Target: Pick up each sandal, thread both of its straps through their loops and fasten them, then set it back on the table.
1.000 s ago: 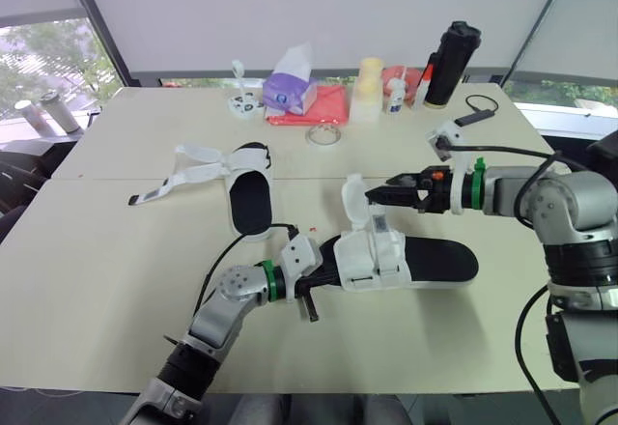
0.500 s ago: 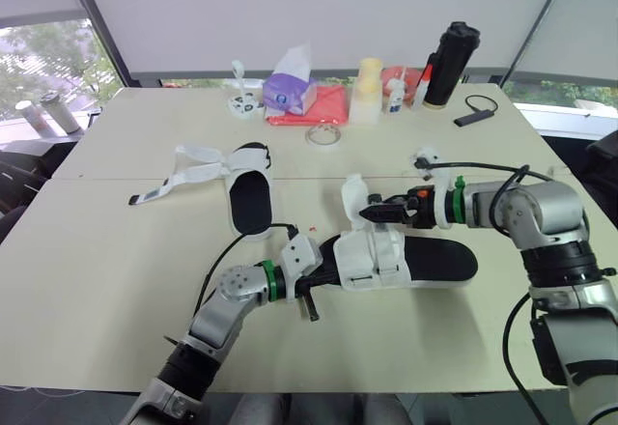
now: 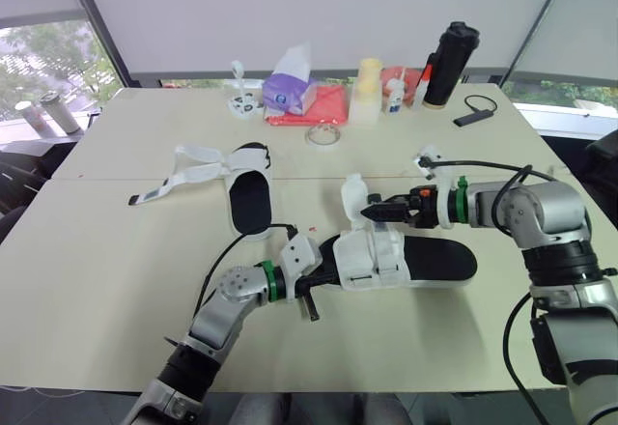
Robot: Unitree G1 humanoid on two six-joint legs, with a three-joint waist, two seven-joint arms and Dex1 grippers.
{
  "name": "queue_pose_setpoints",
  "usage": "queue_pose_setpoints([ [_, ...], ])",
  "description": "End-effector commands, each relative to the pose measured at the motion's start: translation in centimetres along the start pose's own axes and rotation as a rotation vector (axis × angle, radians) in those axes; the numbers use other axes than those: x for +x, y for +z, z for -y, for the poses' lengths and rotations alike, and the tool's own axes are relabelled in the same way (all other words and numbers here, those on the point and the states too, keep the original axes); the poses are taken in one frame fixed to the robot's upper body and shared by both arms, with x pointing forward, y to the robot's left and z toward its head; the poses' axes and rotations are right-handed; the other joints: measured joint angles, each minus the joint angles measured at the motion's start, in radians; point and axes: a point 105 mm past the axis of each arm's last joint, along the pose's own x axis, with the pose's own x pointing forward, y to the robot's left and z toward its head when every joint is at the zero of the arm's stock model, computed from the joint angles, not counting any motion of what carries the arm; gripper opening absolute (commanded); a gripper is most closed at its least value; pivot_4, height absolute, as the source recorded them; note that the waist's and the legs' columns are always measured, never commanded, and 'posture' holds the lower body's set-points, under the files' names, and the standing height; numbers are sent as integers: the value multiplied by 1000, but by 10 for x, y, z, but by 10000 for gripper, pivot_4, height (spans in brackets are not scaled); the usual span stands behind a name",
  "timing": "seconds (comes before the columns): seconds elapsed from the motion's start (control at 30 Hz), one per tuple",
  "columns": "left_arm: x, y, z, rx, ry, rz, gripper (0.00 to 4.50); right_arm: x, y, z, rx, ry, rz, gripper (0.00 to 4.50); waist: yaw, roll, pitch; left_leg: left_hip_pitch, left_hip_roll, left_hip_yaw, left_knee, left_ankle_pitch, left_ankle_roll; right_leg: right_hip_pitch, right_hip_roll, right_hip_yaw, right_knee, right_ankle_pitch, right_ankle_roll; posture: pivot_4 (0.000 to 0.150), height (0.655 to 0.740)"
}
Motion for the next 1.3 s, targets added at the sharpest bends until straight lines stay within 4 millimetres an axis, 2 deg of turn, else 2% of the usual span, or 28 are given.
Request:
queue_pose_setpoints([
  [0.03, 0, -16, 5, -32, -6, -61, 0, -8, 16, -4, -35, 4, 57, 36720, 0, 0, 0, 0, 0, 0, 0, 0, 0, 0, 0, 0, 0, 0, 0, 1500, 7400],
  [0.17, 1, -15, 4, -28, -8, -62, 0, -7, 15, -12, -25, 39, 41, 16352, 0, 0, 0, 0, 0, 0, 0, 0, 0, 0, 0, 0, 0, 0, 0, 1500, 7400],
  [0.27, 1, -15, 4, -29, -7, -62, 0, -6, 15, -15, -34, 47, 42, 16352, 0, 0, 0, 0, 0, 0, 0, 0, 0, 0, 0, 0, 0, 0, 0, 1500, 7400],
  [0.33, 1, -15, 4, -31, -6, -62, 0, -6, 16, -12, -27, 37, 51, 12382, 0, 0, 0, 0, 0, 0, 0, 0, 0, 0, 0, 0, 0, 0, 0, 1500, 7400],
  [0.37, 1, -15, 4, -31, -6, -61, 0, -6, 16, -12, -26, 34, 52, 9310, 0, 0, 0, 0, 0, 0, 0, 0, 0, 0, 0, 0, 0, 0, 0, 1500, 7400],
  [0.43, 1, -15, 4, -32, -5, -61, 0, -6, 16, -12, -28, 36, 51, 313, 0, 0, 0, 0, 0, 0, 0, 0, 0, 0, 0, 0, 0, 0, 0, 1500, 7400],
  [0.63, 1, -15, 3, -30, -2, -62, 0, -6, 18, -13, -35, 40, 53, 313, 1, 0, 0, 0, 0, 0, 0, 0, 0, 0, 0, 0, 0, 0, 0, 1500, 7400],
  [0.97, 0, -16, 3, -35, 1, -59, 0, -23, 27, -16, -34, 37, 96, 313, 1, 0, 0, 0, 0, 0, 0, 0, 0, 0, 0, 0, 0, 0, 0, 1500, 7400],
  [1.3, 1, -15, 3, -32, 2, -57, 0, -16, 11, -3, 74, -5, 82, 313, 1, 0, 0, 0, 0, 0, 0, 0, 0, 0, 0, 0, 0, 0, 0, 1500, 7400],
])
